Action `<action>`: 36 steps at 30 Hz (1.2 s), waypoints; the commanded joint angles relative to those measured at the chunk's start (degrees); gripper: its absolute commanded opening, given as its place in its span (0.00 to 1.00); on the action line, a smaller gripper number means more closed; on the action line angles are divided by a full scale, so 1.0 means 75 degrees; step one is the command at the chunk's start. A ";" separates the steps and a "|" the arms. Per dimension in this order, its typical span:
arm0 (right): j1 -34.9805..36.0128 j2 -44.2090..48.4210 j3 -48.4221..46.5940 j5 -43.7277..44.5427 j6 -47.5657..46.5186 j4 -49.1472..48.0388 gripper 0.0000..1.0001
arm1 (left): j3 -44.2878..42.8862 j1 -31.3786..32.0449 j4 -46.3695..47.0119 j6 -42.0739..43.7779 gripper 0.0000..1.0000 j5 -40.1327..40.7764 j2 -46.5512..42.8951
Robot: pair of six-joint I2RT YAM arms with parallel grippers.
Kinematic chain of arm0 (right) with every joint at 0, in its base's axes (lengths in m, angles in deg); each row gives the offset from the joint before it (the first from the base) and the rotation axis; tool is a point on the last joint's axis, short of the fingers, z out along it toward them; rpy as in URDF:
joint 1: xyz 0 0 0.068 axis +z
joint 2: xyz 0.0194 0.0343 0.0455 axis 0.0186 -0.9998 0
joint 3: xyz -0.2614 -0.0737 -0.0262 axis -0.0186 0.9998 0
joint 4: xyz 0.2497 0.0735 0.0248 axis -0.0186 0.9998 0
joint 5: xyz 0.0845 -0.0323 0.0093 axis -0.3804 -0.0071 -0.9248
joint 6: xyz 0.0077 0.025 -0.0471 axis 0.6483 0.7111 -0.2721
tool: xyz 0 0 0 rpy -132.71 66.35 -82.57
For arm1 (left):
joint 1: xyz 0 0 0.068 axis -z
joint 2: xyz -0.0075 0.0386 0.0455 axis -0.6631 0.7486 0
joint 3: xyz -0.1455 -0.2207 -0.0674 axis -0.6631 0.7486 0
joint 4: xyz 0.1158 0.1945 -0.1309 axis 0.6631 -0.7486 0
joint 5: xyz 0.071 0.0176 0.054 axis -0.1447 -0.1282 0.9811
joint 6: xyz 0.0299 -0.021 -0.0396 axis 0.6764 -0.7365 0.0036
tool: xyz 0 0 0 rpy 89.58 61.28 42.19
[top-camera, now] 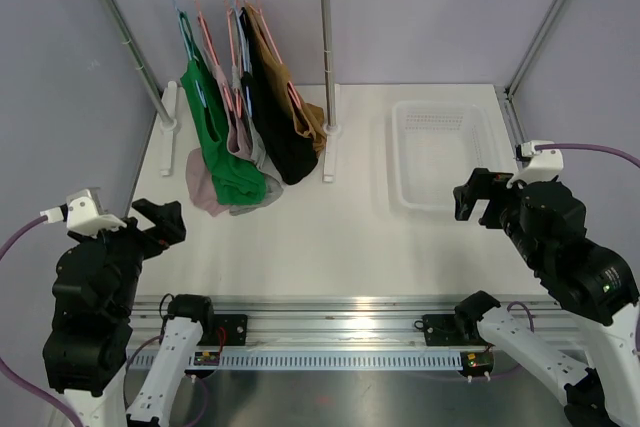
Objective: Remove the tank top from the hanger
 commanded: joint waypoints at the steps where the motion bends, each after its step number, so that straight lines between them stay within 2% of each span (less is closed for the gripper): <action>1: 0.0046 -0.0064 0.0089 0.0220 0.0050 -0.0249 1.00 | -0.0264 0.0029 0.0496 0.0242 0.99 -0.0292 0.0075; 5: 0.0046 0.0076 0.0300 -0.0060 0.0063 -0.0542 1.00 | -0.0603 0.0017 0.0800 0.0127 0.99 -0.0725 0.0426; 9: 0.0046 0.0299 0.0628 -0.0610 0.0203 -0.1034 1.00 | -0.1352 0.0017 0.1034 -0.0014 0.99 -0.1382 0.1386; 17: 0.0046 0.0042 0.0628 -0.1092 0.0425 -0.1046 1.00 | -0.3262 0.0052 0.1409 -0.0201 0.99 -0.2027 0.4021; 20: 0.0035 -0.0005 0.0687 -0.1127 0.0589 -0.1011 1.00 | -0.3905 0.0379 0.1726 -0.0237 0.99 -0.1957 0.4794; 23: 0.0046 0.0007 0.0769 -0.1139 0.0660 -0.1011 0.99 | -0.4562 0.1408 0.1855 -0.0062 0.99 -0.1198 0.5499; 24: 0.0046 -0.0005 0.0792 -0.1116 0.0648 -0.1023 0.99 | -0.5041 0.1771 0.1879 0.0032 0.99 -0.0395 0.6012; 25: 0.0046 -0.0005 0.0804 -0.1116 0.0637 -0.1023 0.99 | -0.5359 0.2389 0.1832 0.0265 0.99 -0.0039 0.6260; 28: 0.0035 0.0018 0.0839 -0.1127 0.0613 -0.1023 0.99 | -0.6613 0.3026 0.1587 0.0512 0.99 0.0888 0.7525; 30: 0.0046 0.0042 0.0839 -0.1151 0.0613 -0.1046 0.99 | -0.7361 0.3343 0.1527 0.0839 0.99 0.1788 0.8053; 33: 0.0046 0.0100 0.0840 -0.1221 0.0637 -0.1081 1.00 | -0.7822 0.3684 0.1772 0.1098 0.99 0.2832 0.9026; 36: 0.0046 0.0135 0.0804 -0.1338 0.0660 -0.1058 1.00 | -0.8209 0.3697 0.2169 0.1437 0.96 0.3268 0.9777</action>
